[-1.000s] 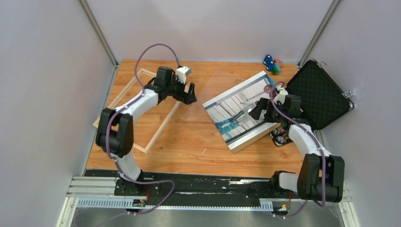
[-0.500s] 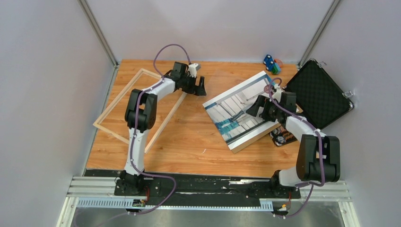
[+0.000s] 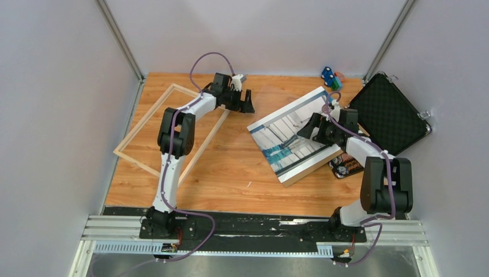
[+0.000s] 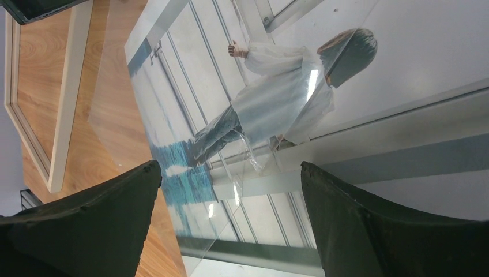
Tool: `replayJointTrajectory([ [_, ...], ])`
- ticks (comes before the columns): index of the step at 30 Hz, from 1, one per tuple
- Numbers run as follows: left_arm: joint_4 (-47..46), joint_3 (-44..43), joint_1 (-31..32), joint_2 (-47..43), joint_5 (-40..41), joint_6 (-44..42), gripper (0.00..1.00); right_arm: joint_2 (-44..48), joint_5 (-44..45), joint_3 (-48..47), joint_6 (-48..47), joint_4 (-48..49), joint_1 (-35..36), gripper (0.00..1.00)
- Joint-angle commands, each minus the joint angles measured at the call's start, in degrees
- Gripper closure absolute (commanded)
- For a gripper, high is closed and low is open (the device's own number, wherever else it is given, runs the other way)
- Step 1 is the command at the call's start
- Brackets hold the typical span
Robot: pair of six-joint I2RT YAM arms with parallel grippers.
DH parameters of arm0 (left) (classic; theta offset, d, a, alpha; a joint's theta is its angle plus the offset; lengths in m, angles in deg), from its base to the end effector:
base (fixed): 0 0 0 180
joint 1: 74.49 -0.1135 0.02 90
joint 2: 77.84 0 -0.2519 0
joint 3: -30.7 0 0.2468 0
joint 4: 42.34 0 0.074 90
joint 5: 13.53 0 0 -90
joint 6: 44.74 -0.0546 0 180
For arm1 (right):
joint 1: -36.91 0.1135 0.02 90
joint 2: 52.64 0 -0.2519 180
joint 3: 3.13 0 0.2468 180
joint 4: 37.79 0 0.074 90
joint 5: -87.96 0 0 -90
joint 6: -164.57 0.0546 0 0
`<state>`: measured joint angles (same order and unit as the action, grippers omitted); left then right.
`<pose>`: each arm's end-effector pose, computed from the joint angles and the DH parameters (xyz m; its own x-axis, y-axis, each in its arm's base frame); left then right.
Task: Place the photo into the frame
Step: Pick up the photo frame item at the center of the board.
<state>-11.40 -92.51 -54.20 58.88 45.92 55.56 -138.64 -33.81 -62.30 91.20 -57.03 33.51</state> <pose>0.4873 -0.2097 0.1438 -0.7605 0.1170 -0.6387 0.5112 0.7144 -0.4779 0.3074 0.0105 0.1667 -0.7788 0.2900 -0.5562 -0.0953 0.8217 0.5619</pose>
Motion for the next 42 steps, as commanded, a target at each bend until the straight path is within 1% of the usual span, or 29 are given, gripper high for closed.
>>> replayJointTrajectory([
  [1,0.3,-2.8,0.3,2.1,-2.9,0.8,0.00,-2.5,-0.5,-2.4,1.8,1.4,0.4,0.03],
  [4,1.0,-3.4,0.3,2.9,-4.9,0.6,0.00,-3.1,-0.6,-2.6,1.8,1.4,0.4,0.03],
  [14,0.4,-3.6,0.2,5.0,-15.3,0.8,0.00,-2.8,-1.4,-2.4,1.7,2.5,0.5,0.04],
  [21,-5.0,-1.8,-1.4,5.2,-23.2,7.0,0.01,-3.2,-1.6,-1.6,1.6,3.2,0.5,0.04],
  [25,-6.1,-0.8,-2.6,4.0,-24.4,7.3,0.05,-3.2,-1.9,-1.2,1.6,3.6,0.5,0.04],
  [30,-7.4,1.8,-2.9,2.4,-28.3,7.3,0.12,-3.4,-2.2,-1.0,1.7,4.2,0.5,0.04],
  [33,-8.4,3.4,-2.9,1.3,-29.6,7.3,0.18,-3.5,-2.2,-0.9,1.6,4.4,0.5,0.04],
  [36,-8.8,4.8,-2.9,0.4,-30.8,6.9,0.22,-3.6,-2.3,-0.8,1.4,4.5,0.5,0.04],
  [42,-8.4,5.2,-2.9,-0.8,-33.6,6.5,0.32,-3.7,-2.5,-0.8,1.3,4.6,0.5,0.04],
])
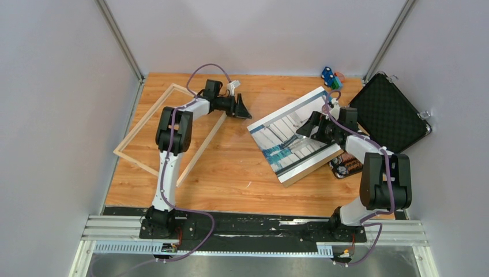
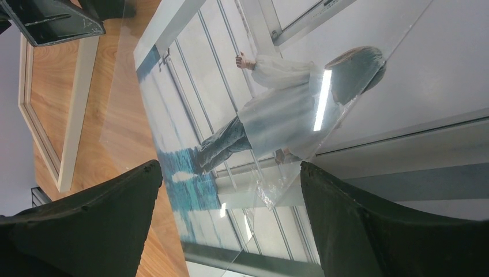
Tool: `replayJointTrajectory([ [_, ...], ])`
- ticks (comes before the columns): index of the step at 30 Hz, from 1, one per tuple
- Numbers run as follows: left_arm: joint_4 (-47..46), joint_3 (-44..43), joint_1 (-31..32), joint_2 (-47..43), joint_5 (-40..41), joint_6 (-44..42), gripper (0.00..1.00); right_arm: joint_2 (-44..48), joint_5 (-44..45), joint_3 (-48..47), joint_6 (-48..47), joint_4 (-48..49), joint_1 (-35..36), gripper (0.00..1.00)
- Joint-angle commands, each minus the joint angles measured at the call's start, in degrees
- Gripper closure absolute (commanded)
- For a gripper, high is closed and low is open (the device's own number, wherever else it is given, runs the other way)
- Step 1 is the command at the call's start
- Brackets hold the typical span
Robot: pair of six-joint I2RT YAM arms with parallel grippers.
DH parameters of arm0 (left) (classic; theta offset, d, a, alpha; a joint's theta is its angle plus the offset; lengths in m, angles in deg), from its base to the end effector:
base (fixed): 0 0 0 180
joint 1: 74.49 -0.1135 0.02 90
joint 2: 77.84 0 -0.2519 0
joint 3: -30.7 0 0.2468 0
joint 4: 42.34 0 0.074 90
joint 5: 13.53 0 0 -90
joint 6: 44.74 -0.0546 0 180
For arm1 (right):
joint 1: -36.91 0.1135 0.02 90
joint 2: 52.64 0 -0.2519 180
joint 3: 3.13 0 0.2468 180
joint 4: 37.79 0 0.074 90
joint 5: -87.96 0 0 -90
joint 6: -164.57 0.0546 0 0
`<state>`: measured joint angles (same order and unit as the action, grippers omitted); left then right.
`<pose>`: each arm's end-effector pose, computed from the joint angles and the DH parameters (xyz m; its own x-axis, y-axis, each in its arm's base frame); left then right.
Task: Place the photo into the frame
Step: Pick up the photo frame item at the center of the board.
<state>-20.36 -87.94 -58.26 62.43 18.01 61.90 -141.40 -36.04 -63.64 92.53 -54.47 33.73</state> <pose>0.4838 -0.1893 0.1128 -0.8461 0.0903 -0.5254 0.5181 0.3712 -0.7706 0.3176 0.0129 0.1643 -0.7785 0.2993 -0.5517 -0.1148 0.7962 0.5940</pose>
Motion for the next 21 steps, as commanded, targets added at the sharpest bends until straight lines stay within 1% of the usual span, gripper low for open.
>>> replayJointTrajectory([
  [1,0.6,0.5,1.2,-4.4,-6.6,0.1,0.34,-0.9,-0.3,0.6,-0.2,2.1,0.3,0.04],
  [2,1.2,0.4,1.2,-4.7,-6.9,-0.4,0.37,-0.9,-0.3,0.6,-0.3,2.1,0.3,0.04],
  [4,2.0,0.1,1.1,-5.0,-7.9,-0.9,0.39,-0.9,-0.2,0.8,-0.5,2.1,0.3,0.04],
  [7,2.1,-0.2,1.0,-5.4,-10.0,-0.7,0.40,-0.9,-0.2,1.0,-0.6,2.1,0.3,0.04],
  [11,0.4,0.3,0.9,-5.6,-12.1,1.4,0.43,-1.0,-0.2,1.2,-0.7,2.1,0.3,0.04],
  [15,-1.0,1.8,0.9,-6.5,-12.7,2.0,0.49,-1.0,-0.2,1.3,-0.9,2.1,0.3,0.04],
  [18,-3.6,3.2,0.9,-7.0,-13.4,3.4,0.52,-1.1,-0.2,1.4,-1.0,2.1,0.2,0.04],
  [19,-4.7,4.2,0.9,-7.2,-14.1,5.3,0.52,-1.1,-0.2,1.5,-1.0,2.9,0.2,0.04],
  [21,-10.5,5.8,0.9,-7.4,-14.9,8.7,0.53,-1.2,-0.3,1.5,-1.0,3.7,0.3,0.04],
])
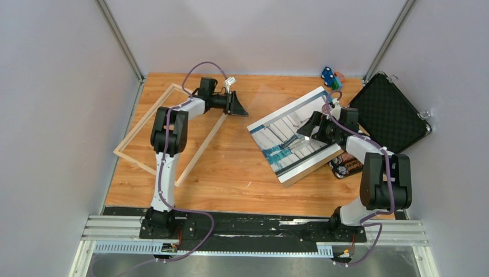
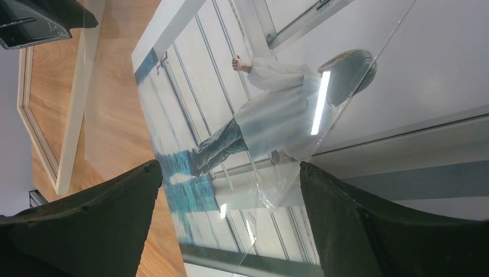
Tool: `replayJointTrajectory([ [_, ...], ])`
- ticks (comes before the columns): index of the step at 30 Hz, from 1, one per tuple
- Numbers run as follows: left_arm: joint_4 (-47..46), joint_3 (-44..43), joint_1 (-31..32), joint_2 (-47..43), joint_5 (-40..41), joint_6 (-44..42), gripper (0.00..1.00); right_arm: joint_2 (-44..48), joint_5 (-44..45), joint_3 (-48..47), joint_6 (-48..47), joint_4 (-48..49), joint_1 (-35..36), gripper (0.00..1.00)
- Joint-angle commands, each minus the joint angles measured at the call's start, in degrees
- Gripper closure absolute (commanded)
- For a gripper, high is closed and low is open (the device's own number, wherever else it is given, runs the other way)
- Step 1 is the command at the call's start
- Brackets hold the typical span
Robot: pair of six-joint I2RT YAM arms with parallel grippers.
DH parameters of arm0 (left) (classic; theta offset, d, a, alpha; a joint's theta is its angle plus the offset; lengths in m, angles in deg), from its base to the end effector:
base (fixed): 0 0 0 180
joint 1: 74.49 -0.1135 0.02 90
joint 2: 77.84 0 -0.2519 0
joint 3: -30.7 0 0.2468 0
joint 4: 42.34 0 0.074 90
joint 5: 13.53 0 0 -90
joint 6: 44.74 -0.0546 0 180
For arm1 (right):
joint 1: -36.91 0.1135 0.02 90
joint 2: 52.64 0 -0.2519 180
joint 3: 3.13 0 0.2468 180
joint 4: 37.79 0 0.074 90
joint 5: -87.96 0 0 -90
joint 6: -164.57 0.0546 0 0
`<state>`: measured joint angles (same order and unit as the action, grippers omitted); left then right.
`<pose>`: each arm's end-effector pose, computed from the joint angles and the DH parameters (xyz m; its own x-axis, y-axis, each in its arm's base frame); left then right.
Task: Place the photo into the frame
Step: Pick up the photo frame item at the center of the board.
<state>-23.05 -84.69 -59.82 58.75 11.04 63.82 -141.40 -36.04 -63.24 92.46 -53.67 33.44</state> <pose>0.4775 -0.1763 0.1346 -0.8420 0.0836 -0.5330 0.5342 0.2676 -0.8019 0.3174 0.0113 0.1634 -0.7730 0.3020 -0.5579 -0.1159 0.7974 0.5922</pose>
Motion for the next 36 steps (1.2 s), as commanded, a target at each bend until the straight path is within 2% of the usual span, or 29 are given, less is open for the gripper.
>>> replayJointTrajectory([
  [1,-9.5,3.7,2.5,-3.7,-8.5,8.0,0.54,-1.1,-0.3,1.2,-0.9,3.0,0.5,0.04],
  [6,-16.4,5.6,2.5,-3.9,-9.4,13.1,0.59,-1.1,-0.1,1.4,-1.0,3.2,0.5,0.04],
  [15,-17.7,6.9,2.8,-4.4,-7.5,13.4,0.58,-1.1,-0.4,1.5,-1.0,3.3,0.5,0.04],
  [19,-15.8,7.7,2.8,-5.4,-5.7,11.0,0.67,-0.8,-0.6,1.5,-1.0,3.3,0.5,0.04],
  [22,-12.7,8.1,2.8,-6.2,-3.8,8.7,0.83,-0.6,-0.8,1.4,-0.9,3.3,0.5,0.04],
  [23,-12.0,8.2,2.8,-6.6,-3.4,8.1,0.91,-0.4,-0.9,1.4,-0.9,3.3,0.4,0.04],
  [25,-10.7,8.2,2.7,-7.1,-2.4,7.7,1.00,0.1,-0.9,1.4,-0.9,3.3,0.3,0.03],
  [32,-11.6,10.5,1.8,-10.8,-1.2,11.1,1.00,5.5,-1.5,1.3,-1.0,3.2,-0.8,0.00],
  [36,-21.3,14.0,-0.3,-13.9,-1.6,19.1,1.00,9.9,-2.4,1.9,-1.8,3.2,-1.3,0.00],
])
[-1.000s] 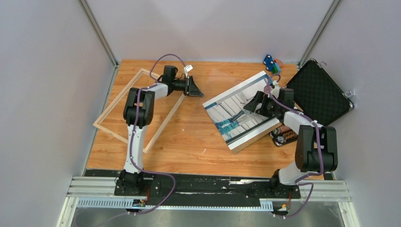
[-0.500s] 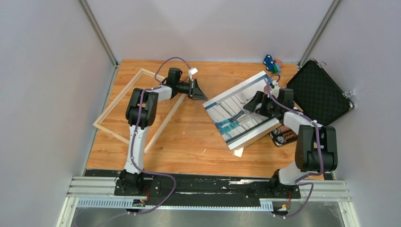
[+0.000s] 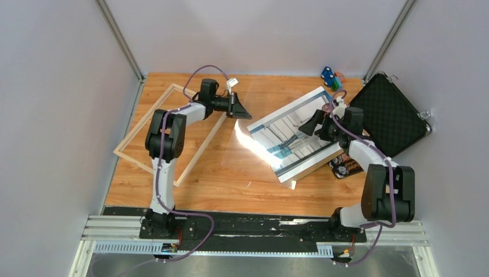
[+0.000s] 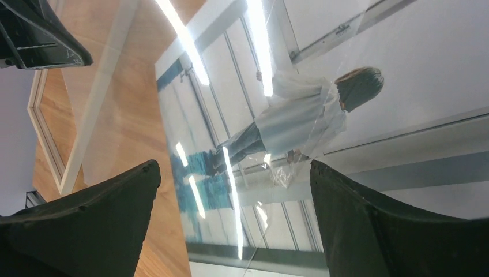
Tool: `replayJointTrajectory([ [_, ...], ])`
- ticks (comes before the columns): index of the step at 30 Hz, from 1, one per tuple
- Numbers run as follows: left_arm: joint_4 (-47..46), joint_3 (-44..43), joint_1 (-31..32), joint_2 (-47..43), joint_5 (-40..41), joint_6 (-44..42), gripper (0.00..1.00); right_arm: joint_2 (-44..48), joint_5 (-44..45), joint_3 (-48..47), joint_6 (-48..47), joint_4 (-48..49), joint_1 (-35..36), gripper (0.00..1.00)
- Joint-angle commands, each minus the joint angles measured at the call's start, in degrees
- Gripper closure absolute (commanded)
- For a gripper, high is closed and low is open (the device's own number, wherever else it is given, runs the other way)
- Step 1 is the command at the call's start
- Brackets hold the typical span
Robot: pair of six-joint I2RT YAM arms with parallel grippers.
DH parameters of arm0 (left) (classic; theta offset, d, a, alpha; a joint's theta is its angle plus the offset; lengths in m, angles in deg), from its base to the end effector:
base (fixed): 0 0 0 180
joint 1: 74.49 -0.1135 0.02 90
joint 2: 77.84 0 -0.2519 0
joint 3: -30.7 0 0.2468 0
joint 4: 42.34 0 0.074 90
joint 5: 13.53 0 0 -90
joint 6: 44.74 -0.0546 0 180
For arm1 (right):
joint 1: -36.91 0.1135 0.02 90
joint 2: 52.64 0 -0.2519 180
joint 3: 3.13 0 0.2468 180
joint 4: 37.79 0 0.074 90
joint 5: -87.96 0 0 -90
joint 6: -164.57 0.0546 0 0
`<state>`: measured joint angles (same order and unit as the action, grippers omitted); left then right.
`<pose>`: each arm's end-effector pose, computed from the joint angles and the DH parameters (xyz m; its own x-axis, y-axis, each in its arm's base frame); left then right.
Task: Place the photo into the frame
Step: Pick up the photo frame item at the center of the board.
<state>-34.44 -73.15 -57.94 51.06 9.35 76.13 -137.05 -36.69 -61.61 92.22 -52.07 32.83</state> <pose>0.4474 -0.1854 0.1532 -0.8846 0.0548 -0.4631 0.4637 0.2104 -0.8607 0.3097 0.0090 0.1795 -0.7272 0.3019 -0.6164 -0.1617 0.7974 0.5813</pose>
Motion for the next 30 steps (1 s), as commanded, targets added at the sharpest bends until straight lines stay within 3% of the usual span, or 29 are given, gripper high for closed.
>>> replayJointTrajectory([
  [1,-11.4,3.1,-2.8,-6.6,-0.2,8.0,1.00,6.5,-2.0,0.5,-1.7,1.6,-0.8,0.00],
  [5,-16.4,6.5,-4.2,-9.3,-2.2,12.4,1.00,9.0,-3.7,1.2,-2.4,1.6,-1.0,0.00],
  [9,-28.3,11.1,-4.7,-11.6,-4.7,22.7,1.00,8.4,-6.2,1.4,-2.2,2.0,-1.1,0.00],
  [17,-74.5,14.3,-5.0,-9.3,-9.7,56.6,1.00,6.6,-10.7,2.5,-2.3,5.0,-1.2,0.00],
  [19,-78.9,14.2,-5.0,-8.9,-10.1,61.1,1.00,6.5,-11.7,2.8,-2.3,6.2,-1.2,0.00],
  [30,-78.6,17.8,-5.0,-12.5,-10.2,60.2,1.00,9.3,-19.7,4.7,-1.3,11.9,-1.8,0.00],
])
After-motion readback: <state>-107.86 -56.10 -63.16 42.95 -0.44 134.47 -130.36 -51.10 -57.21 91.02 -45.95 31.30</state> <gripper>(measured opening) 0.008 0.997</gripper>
